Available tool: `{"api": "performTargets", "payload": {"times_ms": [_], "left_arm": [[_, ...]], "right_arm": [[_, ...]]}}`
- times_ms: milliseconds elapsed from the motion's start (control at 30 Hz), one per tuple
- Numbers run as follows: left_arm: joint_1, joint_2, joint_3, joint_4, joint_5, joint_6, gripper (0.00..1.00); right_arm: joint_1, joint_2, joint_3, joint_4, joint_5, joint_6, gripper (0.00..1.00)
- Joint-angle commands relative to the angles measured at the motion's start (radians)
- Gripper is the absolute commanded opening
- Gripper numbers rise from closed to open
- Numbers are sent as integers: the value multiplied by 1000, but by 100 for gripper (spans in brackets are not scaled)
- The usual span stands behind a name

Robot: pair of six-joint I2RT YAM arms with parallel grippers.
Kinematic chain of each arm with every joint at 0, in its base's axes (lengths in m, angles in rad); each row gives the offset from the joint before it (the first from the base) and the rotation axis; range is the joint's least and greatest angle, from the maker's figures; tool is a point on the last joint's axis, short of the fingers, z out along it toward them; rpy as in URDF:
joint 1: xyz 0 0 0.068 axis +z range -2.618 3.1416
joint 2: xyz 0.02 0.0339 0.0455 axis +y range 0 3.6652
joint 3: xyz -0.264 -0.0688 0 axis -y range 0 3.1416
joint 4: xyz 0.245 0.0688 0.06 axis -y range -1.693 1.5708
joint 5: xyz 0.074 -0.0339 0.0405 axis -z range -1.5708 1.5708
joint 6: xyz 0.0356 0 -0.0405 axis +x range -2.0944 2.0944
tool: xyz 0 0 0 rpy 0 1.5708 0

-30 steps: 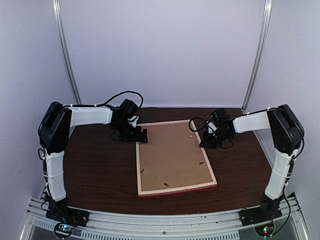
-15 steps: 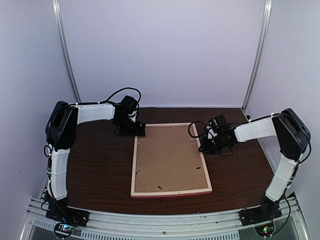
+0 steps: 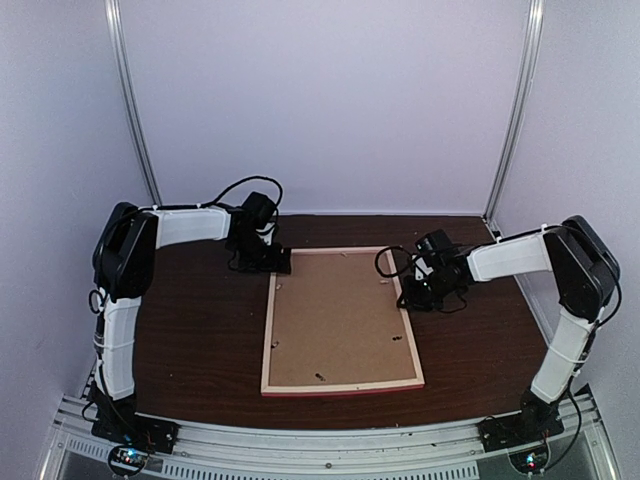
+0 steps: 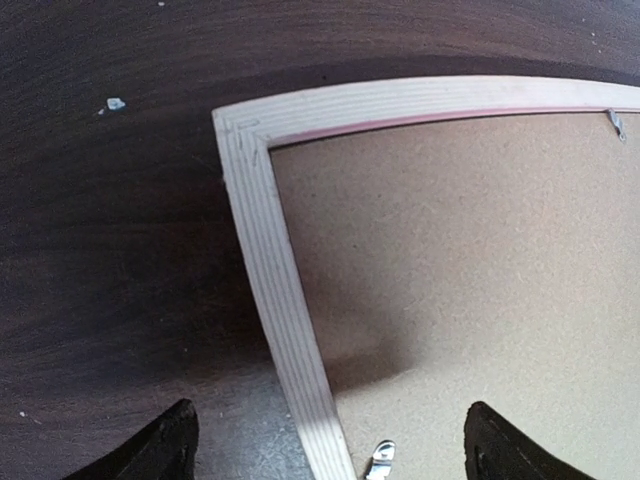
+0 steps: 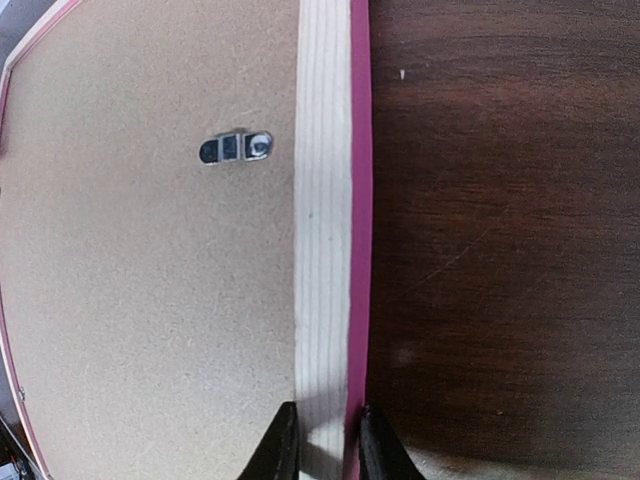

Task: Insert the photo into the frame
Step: Adjust the photo frame at the center of the board, then press the fastener onto the backboard.

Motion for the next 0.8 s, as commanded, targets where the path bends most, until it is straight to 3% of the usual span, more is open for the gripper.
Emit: {"api": "performTargets", "payload": {"times_ms": [0, 767], "left_arm": [[4, 21, 11, 4, 25, 6, 91], [-6, 15, -45, -92, 56, 97, 65]], "right_arm": [[11, 54, -21, -117, 32, -12, 19], [9, 59, -16, -111, 32, -13, 15]]}}
